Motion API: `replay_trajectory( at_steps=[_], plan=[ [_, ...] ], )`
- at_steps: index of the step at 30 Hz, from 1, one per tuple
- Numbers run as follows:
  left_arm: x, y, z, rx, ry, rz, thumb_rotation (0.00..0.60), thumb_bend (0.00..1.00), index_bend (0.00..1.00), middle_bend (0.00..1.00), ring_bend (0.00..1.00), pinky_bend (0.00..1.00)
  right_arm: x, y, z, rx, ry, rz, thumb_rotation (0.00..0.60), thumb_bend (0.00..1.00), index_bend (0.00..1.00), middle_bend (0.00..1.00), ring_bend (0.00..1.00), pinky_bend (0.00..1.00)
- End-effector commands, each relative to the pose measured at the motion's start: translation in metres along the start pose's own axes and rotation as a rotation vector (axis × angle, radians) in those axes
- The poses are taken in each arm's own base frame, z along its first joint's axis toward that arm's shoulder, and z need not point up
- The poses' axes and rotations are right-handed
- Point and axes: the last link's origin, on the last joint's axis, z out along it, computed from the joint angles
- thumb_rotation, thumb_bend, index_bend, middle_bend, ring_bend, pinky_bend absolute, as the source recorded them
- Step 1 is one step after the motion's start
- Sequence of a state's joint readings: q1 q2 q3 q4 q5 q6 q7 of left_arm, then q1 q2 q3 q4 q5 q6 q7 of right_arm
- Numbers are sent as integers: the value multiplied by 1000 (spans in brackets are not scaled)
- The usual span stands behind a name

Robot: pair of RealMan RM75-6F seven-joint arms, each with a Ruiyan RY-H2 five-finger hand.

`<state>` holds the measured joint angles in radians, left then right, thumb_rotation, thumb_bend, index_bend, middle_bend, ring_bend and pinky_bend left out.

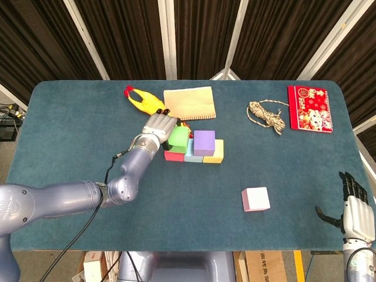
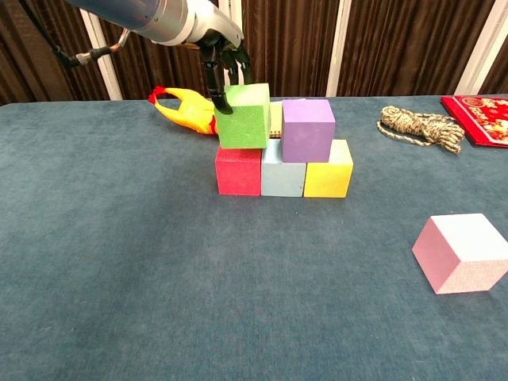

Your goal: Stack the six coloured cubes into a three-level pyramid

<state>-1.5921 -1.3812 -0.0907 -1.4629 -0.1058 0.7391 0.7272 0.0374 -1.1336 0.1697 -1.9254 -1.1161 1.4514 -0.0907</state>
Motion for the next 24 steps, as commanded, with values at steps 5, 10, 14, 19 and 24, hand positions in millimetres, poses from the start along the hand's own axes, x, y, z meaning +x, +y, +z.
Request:
replay_trajectory(
  at_steps=[5, 10, 14, 19, 24],
  plan=[
    [-1, 4, -1, -4, 3, 4, 600, 438, 329, 285, 24, 0, 1, 0, 0, 3, -1, 6, 600, 250, 63, 26, 2, 0],
    [-2, 4, -1, 0, 3, 1, 600, 438, 329, 284, 24, 0, 2, 1, -1, 0, 1, 8, 600, 250, 63, 26, 2, 0],
    [-4, 3, 1, 5, 6, 9, 600, 438, 329, 284, 24, 0, 2, 1, 0, -2, -1, 7, 600, 250, 63, 26, 2, 0],
    [-5, 5, 3, -1, 8, 12, 600, 438, 329, 283, 24, 0, 2, 1, 0, -3, -1, 6, 600, 249, 63, 26, 2, 0],
    [-6, 8, 4, -5, 12, 20, 600, 438, 329, 282, 24, 0, 2, 2, 1, -6, 0, 7, 600, 249, 63, 26, 2, 0]
  ],
)
